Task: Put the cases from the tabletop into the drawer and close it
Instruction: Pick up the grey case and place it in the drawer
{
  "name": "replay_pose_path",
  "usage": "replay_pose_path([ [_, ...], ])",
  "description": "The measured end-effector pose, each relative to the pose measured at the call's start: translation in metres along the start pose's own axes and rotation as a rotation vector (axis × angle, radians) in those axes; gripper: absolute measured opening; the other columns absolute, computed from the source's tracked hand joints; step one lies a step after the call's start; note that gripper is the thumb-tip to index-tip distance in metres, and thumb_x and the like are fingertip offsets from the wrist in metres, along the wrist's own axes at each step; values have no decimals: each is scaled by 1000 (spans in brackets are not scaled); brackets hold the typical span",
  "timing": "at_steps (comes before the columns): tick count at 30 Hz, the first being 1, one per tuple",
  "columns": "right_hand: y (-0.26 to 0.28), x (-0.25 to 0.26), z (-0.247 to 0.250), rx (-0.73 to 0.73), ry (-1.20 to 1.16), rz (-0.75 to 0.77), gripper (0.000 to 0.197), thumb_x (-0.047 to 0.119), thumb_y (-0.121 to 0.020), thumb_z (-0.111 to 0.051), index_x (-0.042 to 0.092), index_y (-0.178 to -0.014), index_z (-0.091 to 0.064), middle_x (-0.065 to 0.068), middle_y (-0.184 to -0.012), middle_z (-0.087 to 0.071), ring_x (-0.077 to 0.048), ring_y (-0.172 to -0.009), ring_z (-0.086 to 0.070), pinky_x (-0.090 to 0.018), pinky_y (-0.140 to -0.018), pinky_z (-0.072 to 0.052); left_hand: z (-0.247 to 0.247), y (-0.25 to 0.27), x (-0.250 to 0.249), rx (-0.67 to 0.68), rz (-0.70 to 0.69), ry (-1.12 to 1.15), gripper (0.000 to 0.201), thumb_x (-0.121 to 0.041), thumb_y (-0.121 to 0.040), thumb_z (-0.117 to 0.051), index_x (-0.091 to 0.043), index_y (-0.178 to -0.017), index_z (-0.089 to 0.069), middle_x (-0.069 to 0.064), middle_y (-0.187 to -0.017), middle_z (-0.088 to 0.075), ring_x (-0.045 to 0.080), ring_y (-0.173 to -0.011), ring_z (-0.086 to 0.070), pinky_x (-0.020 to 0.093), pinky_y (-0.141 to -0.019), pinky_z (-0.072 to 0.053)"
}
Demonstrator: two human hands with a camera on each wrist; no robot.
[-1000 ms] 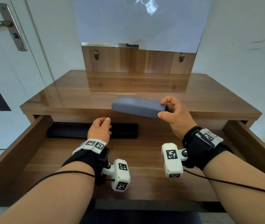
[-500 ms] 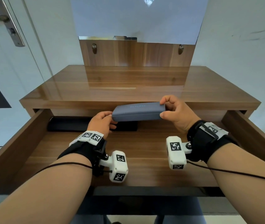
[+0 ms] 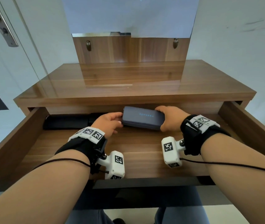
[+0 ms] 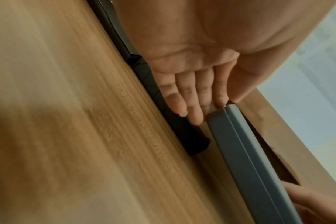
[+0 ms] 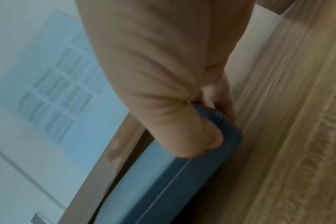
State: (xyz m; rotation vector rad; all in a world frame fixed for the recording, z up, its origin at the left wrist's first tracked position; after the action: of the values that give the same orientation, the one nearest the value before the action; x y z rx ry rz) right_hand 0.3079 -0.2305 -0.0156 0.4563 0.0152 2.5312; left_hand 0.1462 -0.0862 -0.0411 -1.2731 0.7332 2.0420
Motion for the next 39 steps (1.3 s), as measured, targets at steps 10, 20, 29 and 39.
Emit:
replay_pose_path([
  [10,-4,-37,8,-56,-92,-168,75,9,-72,-69,17,-140,-39,-12,-132,-52,-29,-113,-56,-28,-84,-47,-15,0,8,142,32,-140,58,-16,-89,-55,-18,-143,-35,5,-140,-51,17,-113,-54,25,-72,-48],
  [20,-5,-45,4,-53,-61,-209,72,5,-74,-66,17,-140,-40,-13,-133,-53,-29,-115,-55,-31,-90,-48,-10,2,9,110,83,-153,62,-19,-88,-57,-20,-145,-33,7,-146,-44,23,-125,-50,33,-85,-48],
  [29,-14,-43,0,-171,-78,-192,61,2,-77,-59,17,-135,-48,-17,-137,-45,-32,-121,-50,-31,-102,-40,-9,3,9,115,84,-184,60,-22,-88,-58,-20,-143,-36,6,-146,-44,22,-124,-50,35,-86,-50],
  [39,-10,-38,3,-186,-108,-262,54,13,-76,-63,19,-128,-53,-15,-135,-42,-34,-117,-50,-31,-98,-44,-6,3,9,106,69,-218,57,-24,-87,-58,-20,-141,-39,6,-143,-46,23,-120,-53,37,-87,-52],
])
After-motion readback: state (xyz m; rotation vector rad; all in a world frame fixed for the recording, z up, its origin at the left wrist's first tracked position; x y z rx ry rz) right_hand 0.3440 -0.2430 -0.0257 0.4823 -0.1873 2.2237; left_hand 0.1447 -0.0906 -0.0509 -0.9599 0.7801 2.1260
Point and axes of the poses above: each hand's wrist, its own y-axis away from the middle knuckle, its own z-axis out of the back of the hand, x = y × z, the point moved 5 cm from there along -y, towards the middle knuckle
